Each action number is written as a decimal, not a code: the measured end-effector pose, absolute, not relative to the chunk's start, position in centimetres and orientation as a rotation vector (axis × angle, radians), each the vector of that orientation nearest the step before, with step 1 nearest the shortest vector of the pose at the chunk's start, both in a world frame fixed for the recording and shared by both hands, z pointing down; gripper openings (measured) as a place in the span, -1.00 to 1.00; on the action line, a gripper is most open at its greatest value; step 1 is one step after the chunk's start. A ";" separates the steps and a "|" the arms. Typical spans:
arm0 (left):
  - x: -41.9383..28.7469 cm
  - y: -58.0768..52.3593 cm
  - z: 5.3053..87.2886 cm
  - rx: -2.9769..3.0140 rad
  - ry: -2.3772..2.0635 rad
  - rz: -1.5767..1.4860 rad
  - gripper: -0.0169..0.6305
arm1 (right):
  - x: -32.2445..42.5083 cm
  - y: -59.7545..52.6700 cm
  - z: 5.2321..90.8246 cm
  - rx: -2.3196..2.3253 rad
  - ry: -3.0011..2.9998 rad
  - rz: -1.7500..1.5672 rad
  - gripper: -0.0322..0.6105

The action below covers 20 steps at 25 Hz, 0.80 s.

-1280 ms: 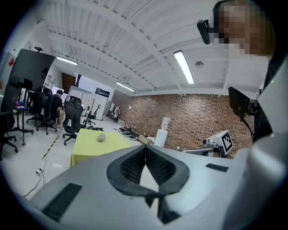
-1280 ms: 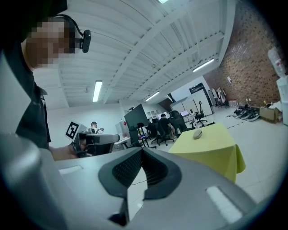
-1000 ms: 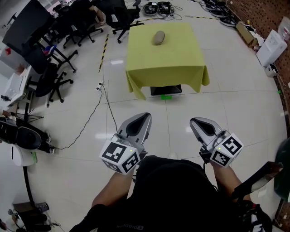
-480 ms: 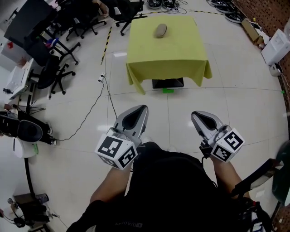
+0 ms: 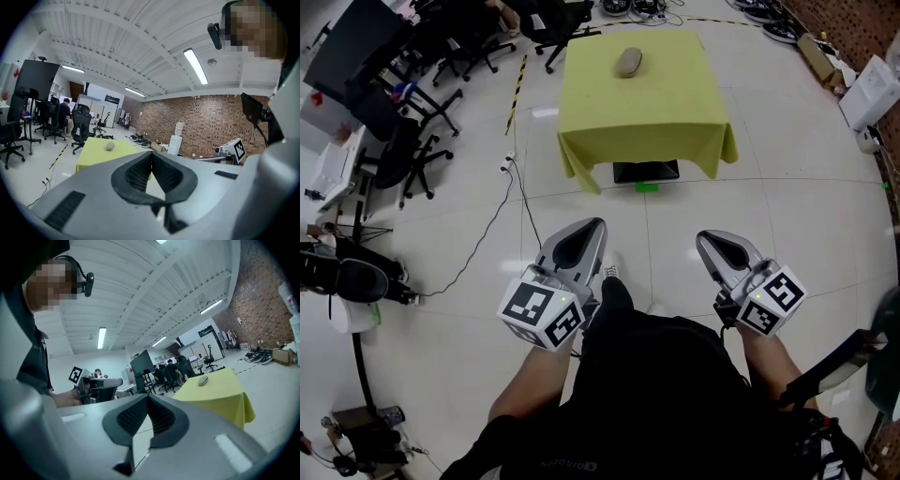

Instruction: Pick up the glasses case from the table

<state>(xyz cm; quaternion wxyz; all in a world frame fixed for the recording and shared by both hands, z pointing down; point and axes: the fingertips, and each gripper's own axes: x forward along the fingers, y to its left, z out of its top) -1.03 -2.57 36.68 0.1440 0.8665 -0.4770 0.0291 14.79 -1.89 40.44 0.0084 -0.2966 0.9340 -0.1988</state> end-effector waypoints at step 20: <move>-3.5 -8.3 37.8 2.481 -1.340 0.092 -0.93 | 12.0 -7.7 41.3 -0.943 2.937 -0.657 -0.89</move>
